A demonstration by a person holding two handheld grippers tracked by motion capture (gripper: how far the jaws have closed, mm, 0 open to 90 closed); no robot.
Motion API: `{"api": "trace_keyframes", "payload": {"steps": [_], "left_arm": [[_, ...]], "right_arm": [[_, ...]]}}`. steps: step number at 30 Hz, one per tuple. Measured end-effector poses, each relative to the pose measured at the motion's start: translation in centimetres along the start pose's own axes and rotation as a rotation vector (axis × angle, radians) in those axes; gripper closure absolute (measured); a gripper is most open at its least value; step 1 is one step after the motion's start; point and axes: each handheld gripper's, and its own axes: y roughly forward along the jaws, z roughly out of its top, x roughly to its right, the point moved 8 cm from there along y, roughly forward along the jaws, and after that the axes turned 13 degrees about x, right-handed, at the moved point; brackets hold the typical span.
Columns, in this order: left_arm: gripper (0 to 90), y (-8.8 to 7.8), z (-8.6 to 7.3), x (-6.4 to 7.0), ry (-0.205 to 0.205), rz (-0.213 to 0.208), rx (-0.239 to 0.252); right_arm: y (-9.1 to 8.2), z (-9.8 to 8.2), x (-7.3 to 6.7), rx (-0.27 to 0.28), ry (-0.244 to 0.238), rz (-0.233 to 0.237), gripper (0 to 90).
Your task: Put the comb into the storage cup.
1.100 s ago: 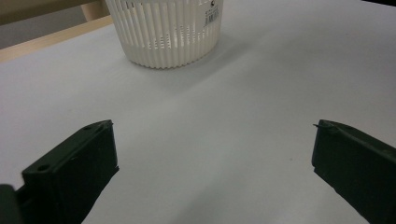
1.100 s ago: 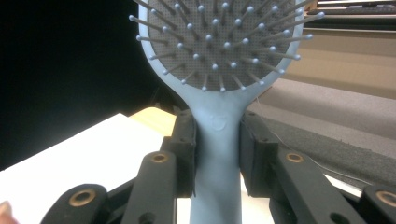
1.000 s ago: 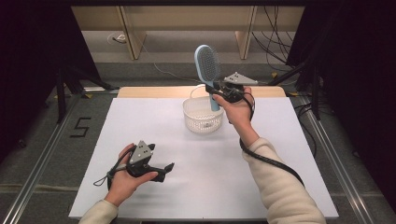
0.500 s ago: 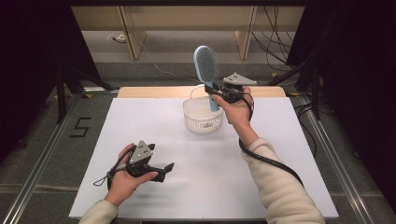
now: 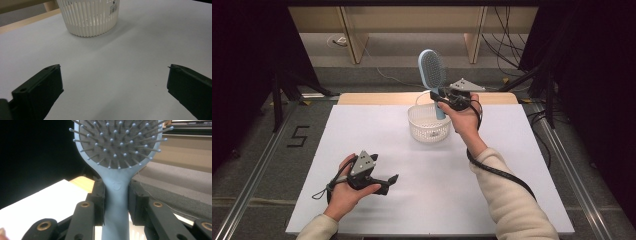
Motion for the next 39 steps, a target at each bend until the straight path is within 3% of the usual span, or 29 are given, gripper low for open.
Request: {"api": "trace_keyframes", "payload": {"steps": [39], "left_arm": [[0.0,0.0,0.0,0.0,0.000,-0.002,0.000]], "right_arm": [[0.6,-1.6,-0.3,-0.023,-0.017,0.003,70.4]]}}
